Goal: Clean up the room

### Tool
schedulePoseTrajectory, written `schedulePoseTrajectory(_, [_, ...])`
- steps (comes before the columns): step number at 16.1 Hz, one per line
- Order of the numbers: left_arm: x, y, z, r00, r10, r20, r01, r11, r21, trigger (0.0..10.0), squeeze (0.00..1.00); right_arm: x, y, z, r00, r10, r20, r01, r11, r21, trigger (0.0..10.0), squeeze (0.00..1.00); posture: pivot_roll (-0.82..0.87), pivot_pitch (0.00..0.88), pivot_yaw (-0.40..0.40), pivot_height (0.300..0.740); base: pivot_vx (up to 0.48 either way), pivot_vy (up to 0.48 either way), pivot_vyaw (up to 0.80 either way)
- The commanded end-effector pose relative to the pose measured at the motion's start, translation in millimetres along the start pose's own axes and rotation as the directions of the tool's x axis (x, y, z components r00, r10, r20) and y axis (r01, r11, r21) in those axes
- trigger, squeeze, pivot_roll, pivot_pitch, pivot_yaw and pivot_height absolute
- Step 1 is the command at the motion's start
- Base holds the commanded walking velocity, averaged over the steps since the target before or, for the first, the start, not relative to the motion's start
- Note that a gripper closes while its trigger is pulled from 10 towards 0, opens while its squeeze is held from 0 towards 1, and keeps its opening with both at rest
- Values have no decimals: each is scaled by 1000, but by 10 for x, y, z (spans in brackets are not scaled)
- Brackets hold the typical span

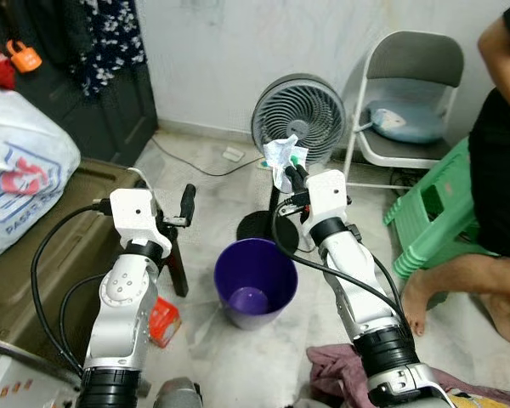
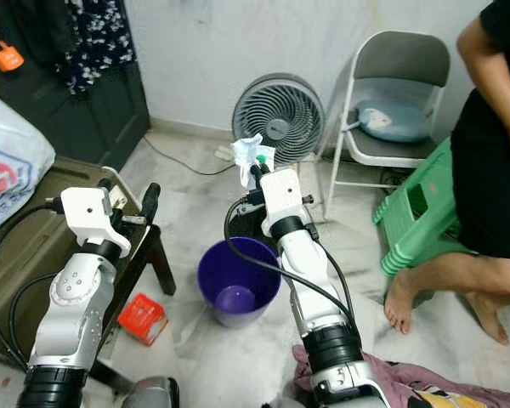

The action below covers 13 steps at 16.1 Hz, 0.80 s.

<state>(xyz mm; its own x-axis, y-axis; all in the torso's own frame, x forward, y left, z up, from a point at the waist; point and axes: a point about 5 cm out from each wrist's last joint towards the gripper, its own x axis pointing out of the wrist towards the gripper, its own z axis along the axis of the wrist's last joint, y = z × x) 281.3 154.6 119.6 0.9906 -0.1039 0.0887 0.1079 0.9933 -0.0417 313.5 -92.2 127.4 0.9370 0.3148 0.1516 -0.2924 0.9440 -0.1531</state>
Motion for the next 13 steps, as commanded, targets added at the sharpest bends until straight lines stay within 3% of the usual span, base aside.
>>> schedulePoseTrajectory(1, [15,-16,35,1000,-13,15,13,1000,8,10000,0,17,-1,49,1000,2,14,-1,1000,-7,10000,0,38,42,-52,740,262,0,0])
schedulePoseTrajectory(13, [28,-15,31,1000,-16,13,16,1000,11,10000,0,37,3,52,1000,-1,16,1,1000,1,10000,0,40,40,-49,740,280,0,37])
